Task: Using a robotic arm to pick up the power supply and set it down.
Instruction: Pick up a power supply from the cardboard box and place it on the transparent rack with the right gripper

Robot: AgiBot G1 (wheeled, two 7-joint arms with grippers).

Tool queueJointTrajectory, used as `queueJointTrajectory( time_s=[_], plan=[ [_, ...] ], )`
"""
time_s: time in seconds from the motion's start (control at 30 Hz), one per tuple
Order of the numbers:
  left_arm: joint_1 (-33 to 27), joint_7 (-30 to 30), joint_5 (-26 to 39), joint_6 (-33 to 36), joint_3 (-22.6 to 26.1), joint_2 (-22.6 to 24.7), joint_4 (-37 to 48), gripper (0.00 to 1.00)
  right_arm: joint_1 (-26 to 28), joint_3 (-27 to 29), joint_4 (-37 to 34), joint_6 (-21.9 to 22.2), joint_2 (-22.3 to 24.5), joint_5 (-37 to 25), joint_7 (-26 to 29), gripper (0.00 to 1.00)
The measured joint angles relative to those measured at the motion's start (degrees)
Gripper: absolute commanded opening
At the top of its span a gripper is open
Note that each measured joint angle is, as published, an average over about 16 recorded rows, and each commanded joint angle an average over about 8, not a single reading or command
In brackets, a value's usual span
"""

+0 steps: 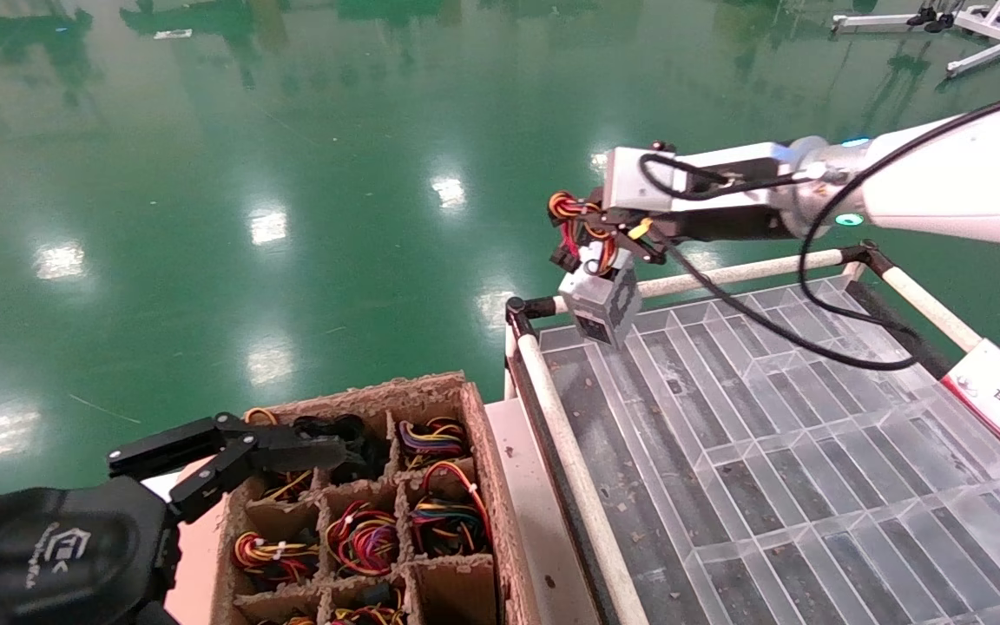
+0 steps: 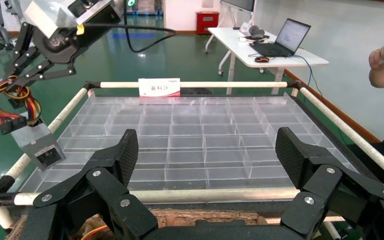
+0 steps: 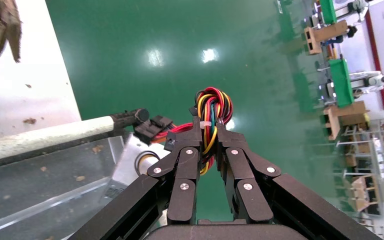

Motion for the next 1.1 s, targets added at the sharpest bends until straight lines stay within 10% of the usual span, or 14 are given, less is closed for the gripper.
queueJointTrajectory(
  time_s=[1.1],
  plan=[
    [0.0, 0.0, 0.0, 0.0, 0.0, 0.0, 0.0, 1.0, -2.8, -1.2, -9.2, 12.0, -6.1, -0.1, -7.6, 0.0]
  ],
)
